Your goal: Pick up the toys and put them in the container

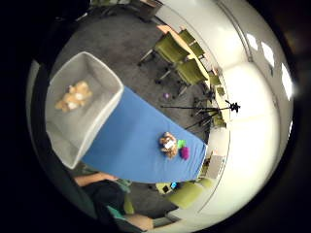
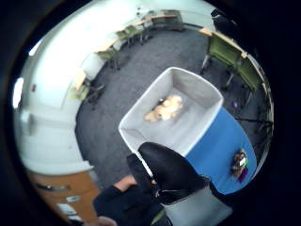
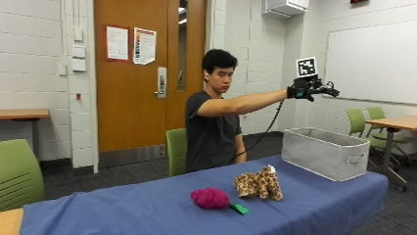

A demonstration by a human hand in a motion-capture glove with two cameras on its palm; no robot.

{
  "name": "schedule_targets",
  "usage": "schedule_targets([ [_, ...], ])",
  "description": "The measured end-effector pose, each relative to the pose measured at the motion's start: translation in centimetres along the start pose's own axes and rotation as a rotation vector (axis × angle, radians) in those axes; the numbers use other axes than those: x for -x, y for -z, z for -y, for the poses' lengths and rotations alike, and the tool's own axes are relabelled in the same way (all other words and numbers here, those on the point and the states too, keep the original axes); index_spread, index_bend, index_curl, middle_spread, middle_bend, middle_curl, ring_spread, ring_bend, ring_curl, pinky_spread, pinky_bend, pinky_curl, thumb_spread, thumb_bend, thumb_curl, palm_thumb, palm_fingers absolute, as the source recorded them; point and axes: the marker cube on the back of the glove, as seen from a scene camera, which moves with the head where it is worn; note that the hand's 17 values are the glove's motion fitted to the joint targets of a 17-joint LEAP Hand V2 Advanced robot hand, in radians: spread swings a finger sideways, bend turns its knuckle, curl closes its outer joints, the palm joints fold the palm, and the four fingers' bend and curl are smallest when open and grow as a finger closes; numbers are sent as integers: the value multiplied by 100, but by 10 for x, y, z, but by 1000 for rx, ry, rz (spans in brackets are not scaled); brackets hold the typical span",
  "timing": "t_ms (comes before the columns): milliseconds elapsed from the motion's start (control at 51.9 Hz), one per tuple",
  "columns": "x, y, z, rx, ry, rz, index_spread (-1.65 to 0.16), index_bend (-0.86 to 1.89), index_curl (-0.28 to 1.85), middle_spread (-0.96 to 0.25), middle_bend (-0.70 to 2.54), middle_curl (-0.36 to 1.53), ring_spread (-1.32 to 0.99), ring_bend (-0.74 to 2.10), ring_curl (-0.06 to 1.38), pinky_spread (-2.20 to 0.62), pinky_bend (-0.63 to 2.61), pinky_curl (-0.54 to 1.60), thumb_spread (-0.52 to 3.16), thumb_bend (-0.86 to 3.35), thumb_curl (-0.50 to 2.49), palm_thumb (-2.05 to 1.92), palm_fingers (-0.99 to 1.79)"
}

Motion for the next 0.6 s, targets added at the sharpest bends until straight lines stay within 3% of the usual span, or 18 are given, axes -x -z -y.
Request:
schedule_targets([
  [58,-32,2,-15,-9,-17,24,-24,17,68,-16,54,45,-34,79,34,-22,77,37,103,-10,58,-11,-5],
  [154,-67,15,-51,-26,141,290,-24,17,66,-15,51,44,-33,76,33,-20,75,36,103,-10,50,-12,-3],
  [193,-97,8,-61,-16,70,225,-24,17,65,-14,50,44,-33,75,32,-20,74,36,103,-9,48,-11,-2],
  [251,-149,-12,-70,4,-152,26,-24,18,63,-14,49,44,-33,74,32,-19,73,35,102,-9,44,-11,-1],
  [308,-196,-30,-90,8,-260,-11,-24,18,62,-13,48,44,-33,73,32,-19,71,35,102,-9,41,-11,0],
  [598,-289,-146,-160,105,-399,53,-25,20,60,-12,42,42,-34,66,30,-17,67,34,101,-8,30,-10,2],
])
